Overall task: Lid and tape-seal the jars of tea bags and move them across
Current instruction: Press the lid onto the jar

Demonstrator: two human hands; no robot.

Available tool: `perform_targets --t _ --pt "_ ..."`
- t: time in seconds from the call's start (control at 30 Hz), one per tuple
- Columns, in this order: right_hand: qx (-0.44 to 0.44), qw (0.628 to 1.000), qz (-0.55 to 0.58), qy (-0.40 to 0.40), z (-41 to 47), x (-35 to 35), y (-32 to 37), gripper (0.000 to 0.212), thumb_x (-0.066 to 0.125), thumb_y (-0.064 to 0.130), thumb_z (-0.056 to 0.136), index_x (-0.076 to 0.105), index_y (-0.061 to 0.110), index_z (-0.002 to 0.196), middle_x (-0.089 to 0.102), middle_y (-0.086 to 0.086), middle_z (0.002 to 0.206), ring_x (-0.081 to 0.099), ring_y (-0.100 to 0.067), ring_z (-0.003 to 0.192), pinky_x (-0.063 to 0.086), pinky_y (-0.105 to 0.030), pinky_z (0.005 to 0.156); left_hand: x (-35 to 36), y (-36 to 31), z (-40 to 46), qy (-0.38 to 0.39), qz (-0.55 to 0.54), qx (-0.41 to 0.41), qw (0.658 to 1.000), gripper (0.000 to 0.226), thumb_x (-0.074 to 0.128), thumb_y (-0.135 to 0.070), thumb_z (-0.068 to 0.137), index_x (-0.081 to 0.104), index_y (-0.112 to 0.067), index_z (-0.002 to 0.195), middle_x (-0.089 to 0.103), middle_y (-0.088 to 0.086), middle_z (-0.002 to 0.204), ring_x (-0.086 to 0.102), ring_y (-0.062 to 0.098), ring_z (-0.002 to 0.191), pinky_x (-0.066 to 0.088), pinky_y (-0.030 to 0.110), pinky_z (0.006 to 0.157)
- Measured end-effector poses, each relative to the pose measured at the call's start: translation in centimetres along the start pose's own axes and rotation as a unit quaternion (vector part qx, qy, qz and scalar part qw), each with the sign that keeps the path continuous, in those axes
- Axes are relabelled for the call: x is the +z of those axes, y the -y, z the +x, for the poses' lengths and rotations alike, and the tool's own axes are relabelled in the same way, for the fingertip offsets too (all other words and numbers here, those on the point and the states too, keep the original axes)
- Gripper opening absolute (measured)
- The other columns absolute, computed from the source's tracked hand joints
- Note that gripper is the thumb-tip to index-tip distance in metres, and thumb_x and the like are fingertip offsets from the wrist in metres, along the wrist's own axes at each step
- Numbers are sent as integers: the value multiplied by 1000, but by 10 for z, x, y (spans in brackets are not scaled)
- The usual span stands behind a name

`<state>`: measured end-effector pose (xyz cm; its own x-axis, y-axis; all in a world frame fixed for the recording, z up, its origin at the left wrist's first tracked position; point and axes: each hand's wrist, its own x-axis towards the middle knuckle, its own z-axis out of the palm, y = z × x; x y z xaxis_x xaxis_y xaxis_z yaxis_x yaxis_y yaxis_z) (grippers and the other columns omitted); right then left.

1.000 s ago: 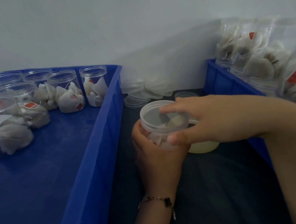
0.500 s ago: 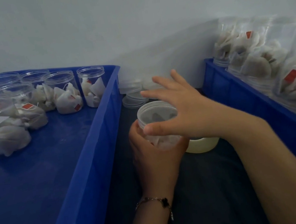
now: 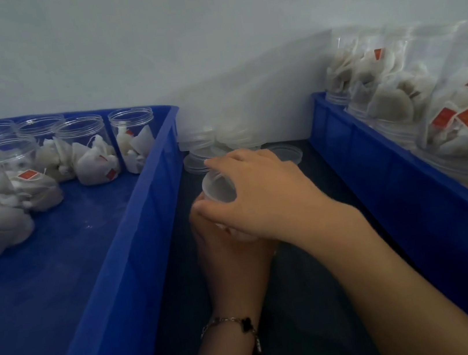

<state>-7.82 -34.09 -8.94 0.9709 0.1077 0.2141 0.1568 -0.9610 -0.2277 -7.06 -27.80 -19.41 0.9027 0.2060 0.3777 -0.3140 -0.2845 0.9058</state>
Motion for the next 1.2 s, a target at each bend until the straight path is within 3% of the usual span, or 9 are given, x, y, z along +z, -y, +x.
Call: perform_targets --t 0.17,0.3,0.5,0.6,0.7,0.8,0.9,1.03,1.2 --pt "-31 1000 2 -3 2 -3 -10 85 36 85 70 15 50 145 2 11 159 -17 -16 144 -4 -58 114 6 0 3 31 -68 -24 997 133 52 -94 35 7 -40 148 23 -20 151 29 -9 131 28 14 100" --pt "-22 998 41 -48 4 4 -6 62 48 67 81 40 44 137 41 16 143 33 -13 134 35 -41 95 7 5 4 4 144 6 990 81 41 -62 59 39 -22 130 47 -10 112 48 3 101 30 9 67" --pt "10 988 44 -149 1 18 8 55 54 58 81 52 35 131 56 8 129 45 -19 121 30 -35 76 5 4 8 69 147 -33 986 45 49 -23 93 35 -13 135 47 5 132 45 10 116 28 13 89" --pt "-2 966 207 -157 -2 14 -5 56 52 60 85 50 32 134 55 14 131 45 -4 119 37 -22 89 -1 -5 -1 -15 -11 20 1000 83 70 -41 63 35 -29 137 51 -8 132 51 2 111 37 7 87" --pt "90 882 412 -210 -8 8 -36 39 44 43 96 54 23 128 59 26 118 52 7 99 32 0 75 -6 -11 -4 9 -70 -18 997 116 81 -55 37 25 -40 137 42 -10 138 45 8 125 46 35 98" --pt "158 958 222 -94 -26 24 -72 48 46 32 98 35 29 144 40 12 145 37 -5 128 30 -18 99 -4 -16 -3 10 -17 -3 1000 125 80 -52 44 8 -37 146 24 -2 152 23 18 139 27 50 113" --pt "112 988 66 89 -51 50 -82 66 52 46 92 22 30 149 23 6 155 17 -13 143 19 -33 114 -8 -14 -9 -9 87 49 995 117 49 -74 57 -3 -25 150 11 3 157 9 14 139 10 49 113" --pt "104 994 -15 31 -61 55 -81 82 58 53 86 15 26 150 38 1 145 36 -15 131 37 -29 97 -13 -17 -11 -4 114 62 991 108 34 -76 60 -5 -28 149 20 7 155 18 16 126 24 44 103" --pt "119 992 -4 43 -75 44 -79 39 57 51 84 52 30 117 53 11 108 51 -4 93 43 -23 76 -20 -17 -7 22 25 46 998 102 67 -45 74 -2 -36 148 24 -4 154 20 -4 126 20 17 97"
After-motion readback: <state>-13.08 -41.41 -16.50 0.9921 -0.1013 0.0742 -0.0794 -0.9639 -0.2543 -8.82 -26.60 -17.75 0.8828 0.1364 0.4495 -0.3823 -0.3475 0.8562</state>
